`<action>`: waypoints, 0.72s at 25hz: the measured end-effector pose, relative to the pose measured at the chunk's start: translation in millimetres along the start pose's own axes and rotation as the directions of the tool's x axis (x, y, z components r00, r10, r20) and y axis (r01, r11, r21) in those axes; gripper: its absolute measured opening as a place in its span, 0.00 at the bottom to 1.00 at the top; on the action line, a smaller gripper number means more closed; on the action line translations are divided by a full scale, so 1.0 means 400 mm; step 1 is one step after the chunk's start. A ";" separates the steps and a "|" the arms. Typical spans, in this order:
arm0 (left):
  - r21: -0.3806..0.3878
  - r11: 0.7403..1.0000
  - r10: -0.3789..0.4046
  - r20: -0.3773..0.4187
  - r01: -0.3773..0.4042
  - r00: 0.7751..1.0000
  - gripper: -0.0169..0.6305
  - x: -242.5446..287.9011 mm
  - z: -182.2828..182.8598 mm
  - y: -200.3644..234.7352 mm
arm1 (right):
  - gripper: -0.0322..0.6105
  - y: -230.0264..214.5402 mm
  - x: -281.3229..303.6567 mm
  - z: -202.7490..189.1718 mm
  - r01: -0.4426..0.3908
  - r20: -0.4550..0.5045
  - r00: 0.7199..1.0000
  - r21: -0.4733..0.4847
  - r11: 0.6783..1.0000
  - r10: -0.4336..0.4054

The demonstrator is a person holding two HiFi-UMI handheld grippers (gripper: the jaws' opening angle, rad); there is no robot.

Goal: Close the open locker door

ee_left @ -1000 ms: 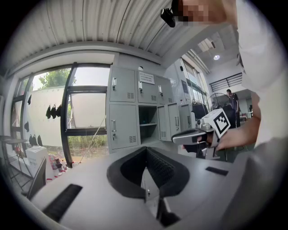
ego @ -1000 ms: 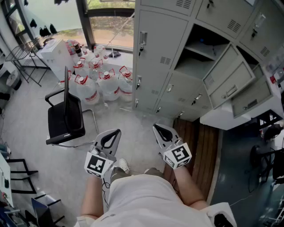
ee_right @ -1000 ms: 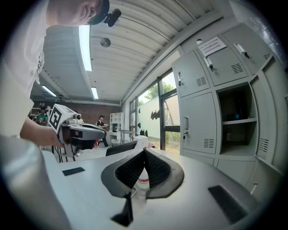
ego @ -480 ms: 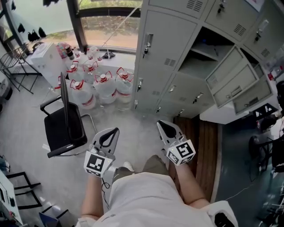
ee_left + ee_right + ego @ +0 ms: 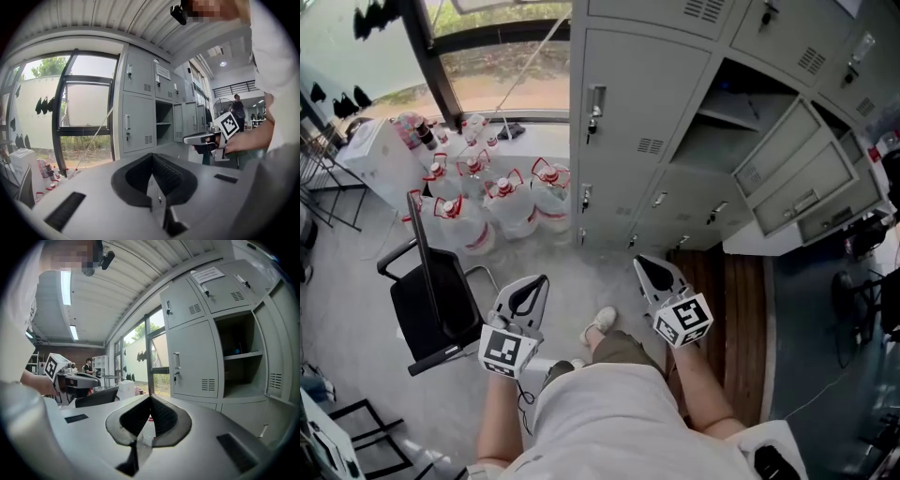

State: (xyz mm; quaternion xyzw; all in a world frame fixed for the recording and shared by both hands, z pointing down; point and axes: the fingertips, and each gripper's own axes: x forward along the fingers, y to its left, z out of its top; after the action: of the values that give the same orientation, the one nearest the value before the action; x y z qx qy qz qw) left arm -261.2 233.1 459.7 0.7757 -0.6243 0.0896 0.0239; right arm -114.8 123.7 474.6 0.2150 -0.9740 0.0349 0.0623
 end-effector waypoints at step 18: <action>0.048 0.962 -0.269 -0.028 0.270 0.963 0.03 0.633 0.131 0.027 | 0.07 -0.480 0.135 0.062 0.162 0.029 0.986 0.075 0.984 -0.164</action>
State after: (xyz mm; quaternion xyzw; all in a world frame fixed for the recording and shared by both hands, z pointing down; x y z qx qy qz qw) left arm -214.3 -21.0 450.3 0.8528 -0.5101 0.1095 0.0226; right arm -84.8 -74.9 465.2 0.2967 -0.9521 0.0612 0.0402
